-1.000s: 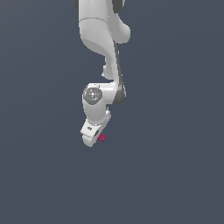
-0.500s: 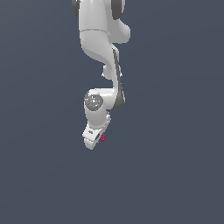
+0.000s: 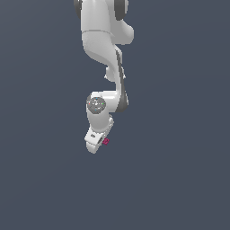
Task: Pick up the object and move it to a goal position.
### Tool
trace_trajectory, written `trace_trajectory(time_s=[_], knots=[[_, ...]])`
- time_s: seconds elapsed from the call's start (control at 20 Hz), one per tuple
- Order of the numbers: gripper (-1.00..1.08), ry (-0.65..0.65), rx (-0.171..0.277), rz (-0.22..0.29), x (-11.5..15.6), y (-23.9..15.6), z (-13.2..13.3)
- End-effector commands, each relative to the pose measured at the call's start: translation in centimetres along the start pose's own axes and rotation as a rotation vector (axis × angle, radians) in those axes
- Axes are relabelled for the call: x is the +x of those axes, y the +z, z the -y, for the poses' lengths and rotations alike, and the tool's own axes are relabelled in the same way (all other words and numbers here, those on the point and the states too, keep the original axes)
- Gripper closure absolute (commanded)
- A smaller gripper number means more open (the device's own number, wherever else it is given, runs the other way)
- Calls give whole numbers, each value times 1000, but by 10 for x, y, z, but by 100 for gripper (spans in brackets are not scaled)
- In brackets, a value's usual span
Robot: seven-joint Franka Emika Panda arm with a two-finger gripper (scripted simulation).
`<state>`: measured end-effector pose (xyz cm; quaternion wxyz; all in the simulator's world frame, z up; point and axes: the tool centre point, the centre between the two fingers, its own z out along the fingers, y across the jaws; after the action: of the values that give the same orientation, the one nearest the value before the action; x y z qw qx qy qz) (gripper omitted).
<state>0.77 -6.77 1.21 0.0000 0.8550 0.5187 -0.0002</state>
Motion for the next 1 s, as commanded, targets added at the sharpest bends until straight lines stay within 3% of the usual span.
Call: trace_trajectory(time_s=[0.0, 0.5, 0.95], knots=[[108, 0, 0, 0, 0, 0, 0], [108, 0, 0, 0, -2, -27, 8], [108, -1, -1, 2, -5, -91, 28]])
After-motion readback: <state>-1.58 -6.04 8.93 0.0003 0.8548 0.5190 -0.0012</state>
